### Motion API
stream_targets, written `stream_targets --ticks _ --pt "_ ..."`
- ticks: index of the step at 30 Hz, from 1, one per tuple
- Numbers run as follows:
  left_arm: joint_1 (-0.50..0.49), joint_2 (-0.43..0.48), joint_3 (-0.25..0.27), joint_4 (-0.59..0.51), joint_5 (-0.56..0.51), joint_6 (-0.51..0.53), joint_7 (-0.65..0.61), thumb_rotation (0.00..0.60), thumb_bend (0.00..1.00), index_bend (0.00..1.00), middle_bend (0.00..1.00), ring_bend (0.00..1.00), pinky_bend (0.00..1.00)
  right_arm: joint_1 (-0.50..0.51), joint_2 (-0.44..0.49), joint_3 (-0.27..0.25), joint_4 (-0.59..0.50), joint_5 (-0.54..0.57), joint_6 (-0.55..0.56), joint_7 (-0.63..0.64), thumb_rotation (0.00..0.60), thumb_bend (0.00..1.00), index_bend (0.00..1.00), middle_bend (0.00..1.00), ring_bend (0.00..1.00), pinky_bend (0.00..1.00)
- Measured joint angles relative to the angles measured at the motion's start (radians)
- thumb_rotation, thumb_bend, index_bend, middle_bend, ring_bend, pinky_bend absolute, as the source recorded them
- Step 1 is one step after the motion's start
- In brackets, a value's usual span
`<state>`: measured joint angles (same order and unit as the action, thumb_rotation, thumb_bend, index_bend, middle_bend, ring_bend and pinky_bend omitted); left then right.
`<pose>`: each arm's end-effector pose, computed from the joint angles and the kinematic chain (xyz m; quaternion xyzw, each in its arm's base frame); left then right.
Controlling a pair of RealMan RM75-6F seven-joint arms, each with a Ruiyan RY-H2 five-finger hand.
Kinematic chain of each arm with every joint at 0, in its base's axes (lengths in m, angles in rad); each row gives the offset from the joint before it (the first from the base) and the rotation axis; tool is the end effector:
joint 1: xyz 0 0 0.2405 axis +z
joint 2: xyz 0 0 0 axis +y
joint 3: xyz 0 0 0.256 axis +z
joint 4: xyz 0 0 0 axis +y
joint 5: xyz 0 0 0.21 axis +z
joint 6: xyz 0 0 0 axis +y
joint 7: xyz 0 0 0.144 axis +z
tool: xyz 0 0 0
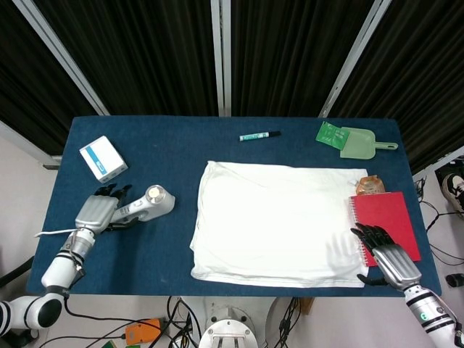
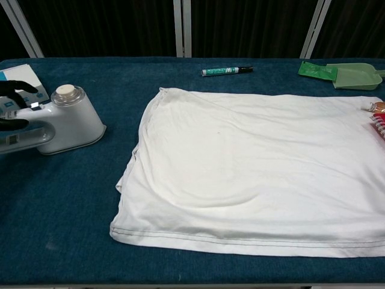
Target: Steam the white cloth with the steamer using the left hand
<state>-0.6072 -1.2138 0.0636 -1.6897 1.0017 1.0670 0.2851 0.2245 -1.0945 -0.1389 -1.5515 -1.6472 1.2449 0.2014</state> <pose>-0.2570 0.2855 0.0686 -0.7088 -0.4450 -0.2480 0.4880 -0.3168 -0.1741 0.1131 0.7046 -0.4672 0.3216 0.4264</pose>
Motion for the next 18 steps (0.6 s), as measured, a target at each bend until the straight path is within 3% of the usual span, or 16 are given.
stream_targets --ticks 4,9,13,18 --pt "0.068 0.034 0.000 -0.020 0.062 0.106 -0.057 0.222 0.18 0.03 0.10 0.02 0.08 -0.009 0.044 0.027 -0.007 0.028 0.040 0.007 0.600 0.34 0.00 0.01 0.00 0.00" --pt "0.181 0.059 -0.005 0.002 0.144 0.292 -0.154 0.221 0.15 0.03 0.08 0.00 0.01 -0.037 0.105 0.075 -0.012 0.090 0.115 -0.004 0.600 0.18 0.00 0.00 0.00 0.00" --pt "0.316 0.099 0.011 0.030 0.216 0.443 -0.226 0.219 0.15 0.03 0.07 0.00 0.01 -0.082 0.118 0.100 -0.011 0.126 0.186 -0.031 0.600 0.16 0.00 0.00 0.00 0.00" --pt "0.444 0.146 0.056 0.039 0.281 0.540 -0.253 0.221 0.15 0.03 0.07 0.00 0.00 -0.139 0.128 0.102 -0.007 0.130 0.258 -0.020 0.600 0.16 0.00 0.00 0.00 0.00"
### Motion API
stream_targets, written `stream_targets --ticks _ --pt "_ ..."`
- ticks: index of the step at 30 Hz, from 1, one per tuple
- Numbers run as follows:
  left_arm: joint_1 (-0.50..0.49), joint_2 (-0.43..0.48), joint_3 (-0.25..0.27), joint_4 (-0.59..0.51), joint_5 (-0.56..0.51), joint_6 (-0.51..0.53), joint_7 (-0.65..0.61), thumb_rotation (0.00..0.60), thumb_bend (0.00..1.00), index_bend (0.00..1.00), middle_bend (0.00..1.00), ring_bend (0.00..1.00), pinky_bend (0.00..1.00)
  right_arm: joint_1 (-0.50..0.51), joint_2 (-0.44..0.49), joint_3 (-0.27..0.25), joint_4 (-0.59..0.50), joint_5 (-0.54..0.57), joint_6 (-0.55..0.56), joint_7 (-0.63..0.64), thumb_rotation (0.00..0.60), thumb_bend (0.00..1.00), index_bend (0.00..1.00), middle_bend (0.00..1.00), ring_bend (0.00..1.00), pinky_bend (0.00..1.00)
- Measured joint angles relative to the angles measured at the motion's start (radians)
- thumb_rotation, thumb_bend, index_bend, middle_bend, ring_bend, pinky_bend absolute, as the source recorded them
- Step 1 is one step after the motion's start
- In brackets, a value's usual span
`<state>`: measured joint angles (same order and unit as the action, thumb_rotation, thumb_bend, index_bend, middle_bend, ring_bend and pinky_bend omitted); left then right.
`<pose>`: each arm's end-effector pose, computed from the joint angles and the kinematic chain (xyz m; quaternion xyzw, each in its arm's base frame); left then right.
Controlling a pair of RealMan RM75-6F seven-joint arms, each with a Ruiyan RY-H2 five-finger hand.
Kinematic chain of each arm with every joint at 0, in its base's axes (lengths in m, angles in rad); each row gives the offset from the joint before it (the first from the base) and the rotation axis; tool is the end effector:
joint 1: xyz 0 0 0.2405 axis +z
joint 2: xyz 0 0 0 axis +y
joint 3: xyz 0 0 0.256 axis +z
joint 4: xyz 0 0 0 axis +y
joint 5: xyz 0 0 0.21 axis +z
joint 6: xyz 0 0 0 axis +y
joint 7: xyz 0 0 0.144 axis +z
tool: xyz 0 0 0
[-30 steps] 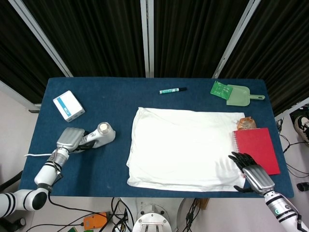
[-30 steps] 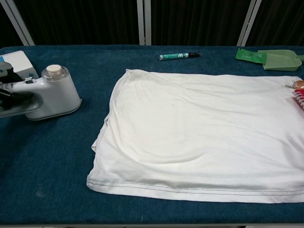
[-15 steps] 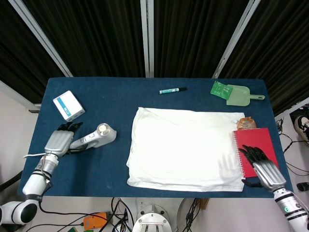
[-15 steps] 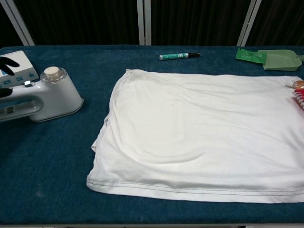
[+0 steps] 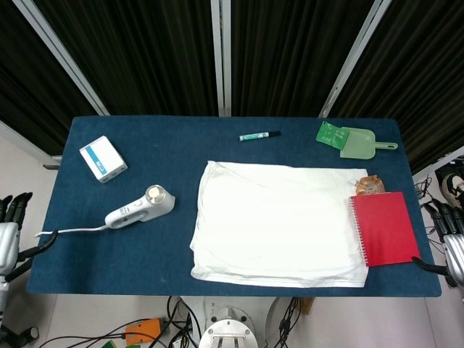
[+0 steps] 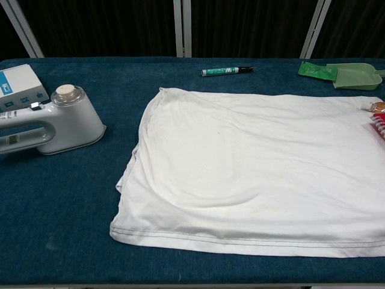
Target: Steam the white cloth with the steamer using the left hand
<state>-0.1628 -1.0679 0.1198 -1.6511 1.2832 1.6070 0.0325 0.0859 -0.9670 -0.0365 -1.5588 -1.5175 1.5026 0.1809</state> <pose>-0.3299 0.1679 0.1807 -0.5609 -0.4011 -0.3342 0.6424 -0.3339 -0.1646 0.2066 0.6091 -0.3955 0.3640 0.5832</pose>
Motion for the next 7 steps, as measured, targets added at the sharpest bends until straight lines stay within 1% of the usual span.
stream_targets --ticks 4,7 --pt "0.081 0.008 0.020 0.000 0.040 0.064 -0.009 0.221 0.15 0.03 0.07 0.00 0.00 -0.037 -0.011 0.003 0.003 -0.013 0.055 -0.011 0.600 0.16 0.00 0.00 0.00 0.00" --pt "0.111 -0.002 0.020 0.007 0.064 0.074 -0.015 0.221 0.15 0.03 0.07 0.00 0.00 -0.042 -0.014 0.006 -0.002 -0.028 0.060 -0.024 0.600 0.16 0.00 0.00 0.00 0.00"
